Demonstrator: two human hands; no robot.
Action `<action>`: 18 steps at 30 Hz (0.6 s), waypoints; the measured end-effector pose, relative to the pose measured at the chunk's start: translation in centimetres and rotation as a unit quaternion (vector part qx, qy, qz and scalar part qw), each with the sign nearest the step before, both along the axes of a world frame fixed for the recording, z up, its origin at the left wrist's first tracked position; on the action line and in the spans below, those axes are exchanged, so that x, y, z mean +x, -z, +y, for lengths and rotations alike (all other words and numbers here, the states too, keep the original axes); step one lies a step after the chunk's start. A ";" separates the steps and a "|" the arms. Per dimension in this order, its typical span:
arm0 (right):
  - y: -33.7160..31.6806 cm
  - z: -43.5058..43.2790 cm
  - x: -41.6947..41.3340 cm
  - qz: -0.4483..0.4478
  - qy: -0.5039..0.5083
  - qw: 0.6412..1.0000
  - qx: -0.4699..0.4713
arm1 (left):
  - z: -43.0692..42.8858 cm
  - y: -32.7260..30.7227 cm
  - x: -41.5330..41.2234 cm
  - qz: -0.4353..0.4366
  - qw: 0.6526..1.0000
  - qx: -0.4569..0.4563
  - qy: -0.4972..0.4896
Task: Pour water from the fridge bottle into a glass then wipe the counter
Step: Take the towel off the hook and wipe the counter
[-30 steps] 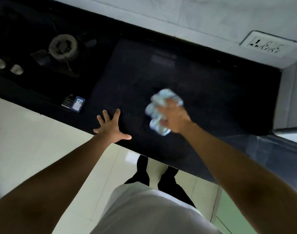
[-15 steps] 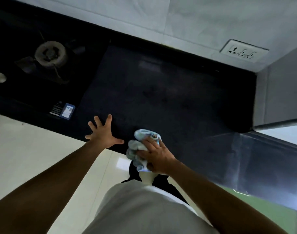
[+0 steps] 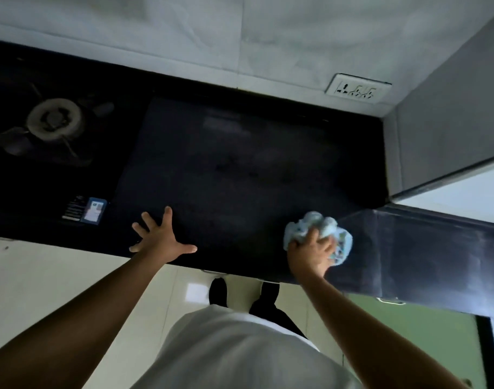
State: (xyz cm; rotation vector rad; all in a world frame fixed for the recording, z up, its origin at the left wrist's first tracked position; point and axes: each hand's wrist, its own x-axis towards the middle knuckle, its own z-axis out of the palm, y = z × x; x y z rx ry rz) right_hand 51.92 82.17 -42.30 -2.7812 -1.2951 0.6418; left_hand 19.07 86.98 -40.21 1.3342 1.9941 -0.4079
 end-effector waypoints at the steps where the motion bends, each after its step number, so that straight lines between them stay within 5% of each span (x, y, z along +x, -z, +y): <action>1: 0.0 -0.1 -2.2 0.004 -0.088 0.996 0.000 | 0.0 0.0 0.0 0.001 1.000 0.000 0.001; 4: -0.7 -0.1 -7.0 -0.001 -0.366 0.930 -0.011 | -0.1 0.0 -0.1 -0.001 1.000 -0.007 0.011; 6: -1.5 0.2 -8.8 0.006 -0.457 0.889 -0.019 | -0.1 0.0 -0.2 -0.001 1.000 -0.009 0.019; 13: -2.6 -1.6 -7.7 -0.025 -0.554 0.830 0.063 | -1.1 0.3 -0.2 0.006 0.999 0.009 0.044; 18: -2.1 -2.8 -6.0 0.011 -0.528 0.841 0.117 | -3.5 0.6 1.4 -0.006 0.983 0.076 0.168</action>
